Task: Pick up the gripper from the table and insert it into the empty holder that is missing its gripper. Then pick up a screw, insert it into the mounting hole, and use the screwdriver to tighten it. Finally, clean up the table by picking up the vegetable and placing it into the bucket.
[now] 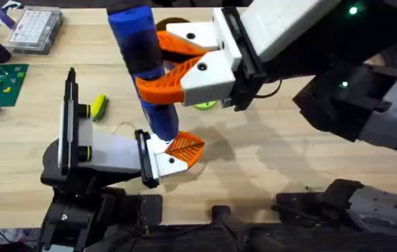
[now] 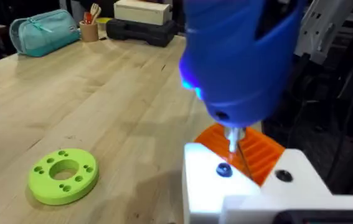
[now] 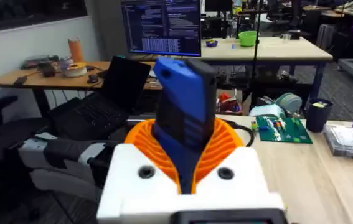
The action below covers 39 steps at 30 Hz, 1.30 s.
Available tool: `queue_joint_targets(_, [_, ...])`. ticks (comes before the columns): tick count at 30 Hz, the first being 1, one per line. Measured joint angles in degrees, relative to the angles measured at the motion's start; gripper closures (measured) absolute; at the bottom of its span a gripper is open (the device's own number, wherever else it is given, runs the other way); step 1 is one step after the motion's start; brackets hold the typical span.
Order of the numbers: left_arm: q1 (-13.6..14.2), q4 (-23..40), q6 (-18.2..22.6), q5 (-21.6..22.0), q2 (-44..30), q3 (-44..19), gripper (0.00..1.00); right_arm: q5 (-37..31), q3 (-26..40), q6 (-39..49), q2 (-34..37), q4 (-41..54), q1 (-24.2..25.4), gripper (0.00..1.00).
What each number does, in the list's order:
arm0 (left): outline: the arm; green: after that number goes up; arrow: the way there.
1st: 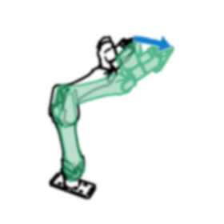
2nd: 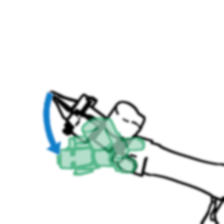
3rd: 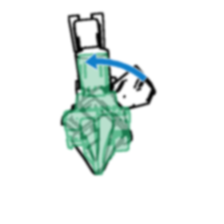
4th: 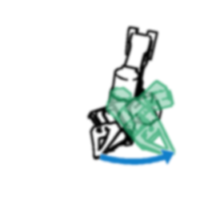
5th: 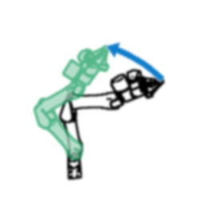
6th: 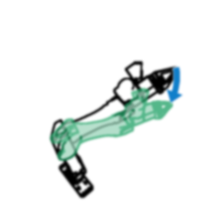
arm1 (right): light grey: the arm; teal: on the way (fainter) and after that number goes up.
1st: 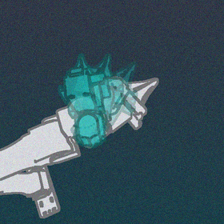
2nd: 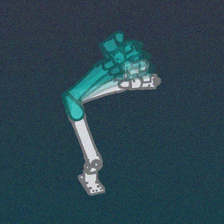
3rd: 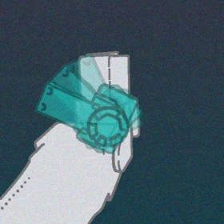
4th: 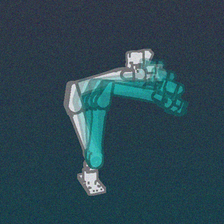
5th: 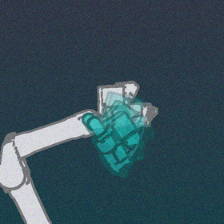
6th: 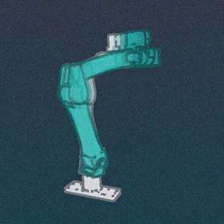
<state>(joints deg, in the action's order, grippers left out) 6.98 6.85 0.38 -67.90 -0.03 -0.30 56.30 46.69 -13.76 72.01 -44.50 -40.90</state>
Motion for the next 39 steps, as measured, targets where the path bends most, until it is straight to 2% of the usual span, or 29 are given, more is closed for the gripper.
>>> queue_joint_targets(9, [0.00, 0.00, 0.00, 0.00, 0.00, 0.00, 0.982, -0.79, -0.02, 0.10, 0.00, -0.02, -1.35, 0.932])
queue_joint_targets(39, [0.00, 0.00, 0.00, 0.00, 0.00, 0.00, 0.982, -0.99, -0.58, 2.25, 0.00, 0.46, -1.36, 0.933])
